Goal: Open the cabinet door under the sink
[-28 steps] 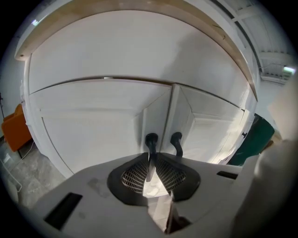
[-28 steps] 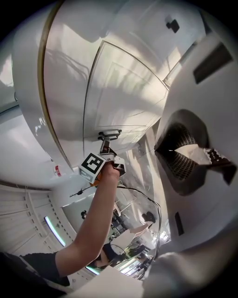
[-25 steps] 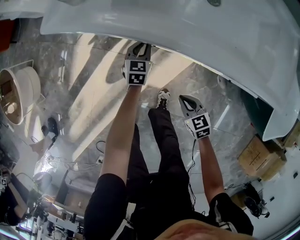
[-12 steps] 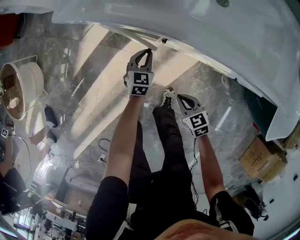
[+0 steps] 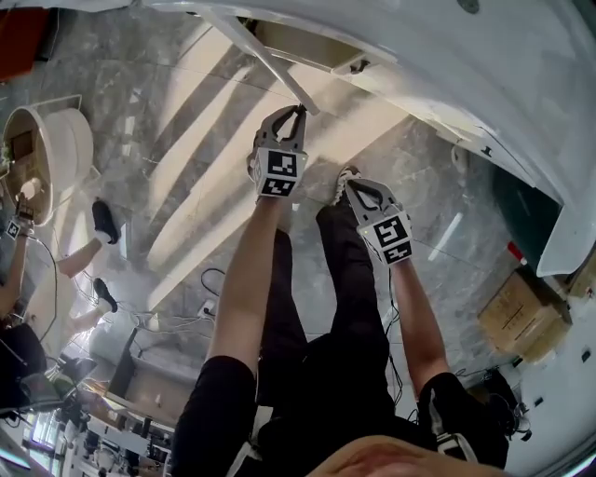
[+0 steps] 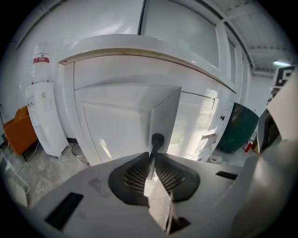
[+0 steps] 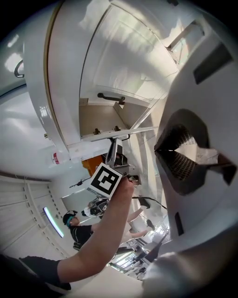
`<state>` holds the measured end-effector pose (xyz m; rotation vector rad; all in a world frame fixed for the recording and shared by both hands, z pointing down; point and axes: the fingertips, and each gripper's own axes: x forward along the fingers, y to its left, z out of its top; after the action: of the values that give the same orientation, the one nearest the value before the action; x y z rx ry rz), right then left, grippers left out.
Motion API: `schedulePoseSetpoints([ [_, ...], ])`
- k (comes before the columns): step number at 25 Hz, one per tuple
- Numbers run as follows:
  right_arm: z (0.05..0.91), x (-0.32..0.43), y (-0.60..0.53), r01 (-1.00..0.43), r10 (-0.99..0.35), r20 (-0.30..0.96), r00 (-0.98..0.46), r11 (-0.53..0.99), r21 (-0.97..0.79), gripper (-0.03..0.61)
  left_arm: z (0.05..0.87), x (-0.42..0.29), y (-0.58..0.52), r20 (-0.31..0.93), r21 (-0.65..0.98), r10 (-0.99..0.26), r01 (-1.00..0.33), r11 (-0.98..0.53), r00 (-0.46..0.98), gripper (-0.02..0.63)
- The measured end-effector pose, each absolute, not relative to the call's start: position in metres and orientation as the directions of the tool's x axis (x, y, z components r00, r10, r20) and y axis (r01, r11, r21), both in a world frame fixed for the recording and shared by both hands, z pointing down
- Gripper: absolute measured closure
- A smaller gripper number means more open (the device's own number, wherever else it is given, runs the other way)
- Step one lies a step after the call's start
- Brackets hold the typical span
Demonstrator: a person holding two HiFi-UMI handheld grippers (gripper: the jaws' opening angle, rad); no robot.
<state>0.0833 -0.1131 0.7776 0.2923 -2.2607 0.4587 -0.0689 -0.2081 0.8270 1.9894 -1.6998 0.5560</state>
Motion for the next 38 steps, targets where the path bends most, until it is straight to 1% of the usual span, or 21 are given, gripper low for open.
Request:
schedulePoseSetpoints([
  [12, 0.789, 0.042, -0.055, -0.351, -0.057, 0.750, -0.659, 0.905, -0.240, 0.518, 0.824, -0.109, -0.155, 0.554, 0.060, -0.815, -0.985, -0.164, 0.169, 0.568],
  [21, 0.792, -0.004, -0.025, -0.338, -0.047, 0.732, -0.680, 0.906, -0.255, 0.518, 0.821, -0.158, -0.119, 0.580, 0.024, -0.799, -0.984, -0.178, 0.159, 0.571],
  [27, 0.792, -0.022, -0.018, -0.340, -0.048, 0.733, -0.679, 0.905, -0.256, 0.520, 0.825, -0.189, -0.101, 0.600, 0.002, -0.783, -0.979, -0.203, 0.164, 0.572],
  [31, 0.793, -0.027, -0.014, -0.340, -0.042, 0.738, -0.674, 0.904, -0.259, 0.518, 0.824, -0.198, -0.099, 0.610, -0.014, -0.771, -0.970, -0.241, 0.183, 0.572],
  [38, 0.790, -0.036, -0.008, -0.345, -0.048, 0.740, -0.670, 0.904, -0.254, 0.519, 0.823, -0.233, -0.088, 0.614, -0.031, -0.775, -0.977, -0.210, 0.148, 0.575],
])
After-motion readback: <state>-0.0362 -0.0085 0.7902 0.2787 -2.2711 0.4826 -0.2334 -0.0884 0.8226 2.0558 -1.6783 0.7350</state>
